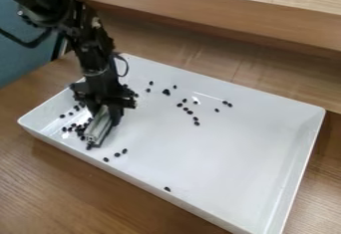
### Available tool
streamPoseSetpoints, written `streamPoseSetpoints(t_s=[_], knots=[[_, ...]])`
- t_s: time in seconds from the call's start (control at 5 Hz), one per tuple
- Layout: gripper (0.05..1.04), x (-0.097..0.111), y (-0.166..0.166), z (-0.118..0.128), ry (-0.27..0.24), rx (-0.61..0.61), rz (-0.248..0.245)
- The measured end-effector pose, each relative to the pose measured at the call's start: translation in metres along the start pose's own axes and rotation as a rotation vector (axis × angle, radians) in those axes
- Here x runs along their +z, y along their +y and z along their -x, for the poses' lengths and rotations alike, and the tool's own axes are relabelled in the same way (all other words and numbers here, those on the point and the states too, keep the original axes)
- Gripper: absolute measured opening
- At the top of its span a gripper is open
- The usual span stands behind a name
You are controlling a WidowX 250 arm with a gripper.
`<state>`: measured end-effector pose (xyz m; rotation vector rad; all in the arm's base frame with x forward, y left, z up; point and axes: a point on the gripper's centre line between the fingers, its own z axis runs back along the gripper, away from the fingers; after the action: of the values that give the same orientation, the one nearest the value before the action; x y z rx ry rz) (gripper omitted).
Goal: Sweep into pile
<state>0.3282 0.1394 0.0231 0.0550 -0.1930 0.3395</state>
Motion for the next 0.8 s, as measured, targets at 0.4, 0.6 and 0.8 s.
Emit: streamPoseSetpoints(t_s=[0.4, 0.6, 0.8], knots=[[0.396, 0.001, 0.015, 0.002, 0.014, 0.009, -0.002], [0.396, 0.001, 0.019, 0.003, 0.013, 0.008, -0.002], [0.473, 0.001, 0.019, 0.002, 0.01, -0.005, 0.0]])
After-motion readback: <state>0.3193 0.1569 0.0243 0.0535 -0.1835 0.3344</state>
